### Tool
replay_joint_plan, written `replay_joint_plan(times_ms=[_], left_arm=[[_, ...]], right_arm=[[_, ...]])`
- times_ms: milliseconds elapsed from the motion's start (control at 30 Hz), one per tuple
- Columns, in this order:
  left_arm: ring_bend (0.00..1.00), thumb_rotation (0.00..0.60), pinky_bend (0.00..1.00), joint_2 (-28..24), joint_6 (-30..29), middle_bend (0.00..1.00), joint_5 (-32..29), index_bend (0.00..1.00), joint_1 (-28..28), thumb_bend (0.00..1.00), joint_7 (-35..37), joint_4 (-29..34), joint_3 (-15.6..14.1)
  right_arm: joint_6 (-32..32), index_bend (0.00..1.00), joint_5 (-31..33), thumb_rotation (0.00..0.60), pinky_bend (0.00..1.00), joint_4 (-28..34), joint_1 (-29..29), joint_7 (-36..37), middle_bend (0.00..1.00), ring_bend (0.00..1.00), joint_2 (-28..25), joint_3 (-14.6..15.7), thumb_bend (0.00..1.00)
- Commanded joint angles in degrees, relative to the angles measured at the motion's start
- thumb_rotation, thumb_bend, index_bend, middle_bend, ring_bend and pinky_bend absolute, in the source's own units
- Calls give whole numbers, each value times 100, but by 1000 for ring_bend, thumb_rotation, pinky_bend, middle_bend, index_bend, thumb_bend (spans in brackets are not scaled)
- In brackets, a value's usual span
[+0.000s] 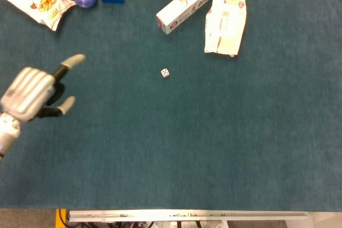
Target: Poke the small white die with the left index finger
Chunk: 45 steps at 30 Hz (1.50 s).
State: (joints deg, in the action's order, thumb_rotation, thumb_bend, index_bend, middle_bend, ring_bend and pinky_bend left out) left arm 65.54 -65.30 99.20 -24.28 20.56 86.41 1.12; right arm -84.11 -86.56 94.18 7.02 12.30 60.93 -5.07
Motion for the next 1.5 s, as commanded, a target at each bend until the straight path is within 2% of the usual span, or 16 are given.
replay_joint_plan(times_ms=[33, 167, 300, 433, 567, 633, 967, 1500], left_arm=[[951, 600, 947, 121, 368, 959, 299, 63, -431, 521, 347, -311, -127], [970, 600, 961, 355, 629, 976, 465, 39, -840, 621, 552, -536, -181], [977, 600, 968, 554, 920, 983, 495, 32, -1207, 666, 720, -676, -207], [992, 600, 982, 735, 1250, 994, 396, 15, -1517, 703, 798, -760, -212], [1000, 600, 1000, 940, 1582, 1000, 207, 1, -1779, 808, 753, -857, -191], [1000, 600, 1000, 1021, 1736, 1000, 133, 0, -1892, 828, 714, -891, -189], [1000, 600, 1000, 1583, 2441, 1000, -465, 0, -2321, 830, -97, -1255, -47], [1000, 600, 1000, 2199, 3067, 1000, -1440, 0, -2707, 829, -942, -1593, 215]], right_arm=[[-12, 260, -16, 600, 326, 12, -7, 16, 362, 300, 19, 2, 322], [35, 256, 0, 600, 326, 32, 9, -32, 362, 300, 31, 6, 325], [79, 256, 20, 600, 326, 44, 30, -77, 362, 300, 55, 2, 325], [128, 256, 41, 600, 326, 38, 51, -105, 362, 300, 77, 4, 325], [159, 256, 59, 600, 326, 24, 62, -114, 362, 300, 86, 3, 325], [164, 256, 69, 600, 326, 11, 60, -108, 362, 300, 89, 4, 325], [255, 256, 144, 600, 326, -67, 80, -78, 362, 300, 118, 3, 325], [360, 256, 227, 600, 326, -160, 106, -51, 362, 300, 148, -4, 325]])
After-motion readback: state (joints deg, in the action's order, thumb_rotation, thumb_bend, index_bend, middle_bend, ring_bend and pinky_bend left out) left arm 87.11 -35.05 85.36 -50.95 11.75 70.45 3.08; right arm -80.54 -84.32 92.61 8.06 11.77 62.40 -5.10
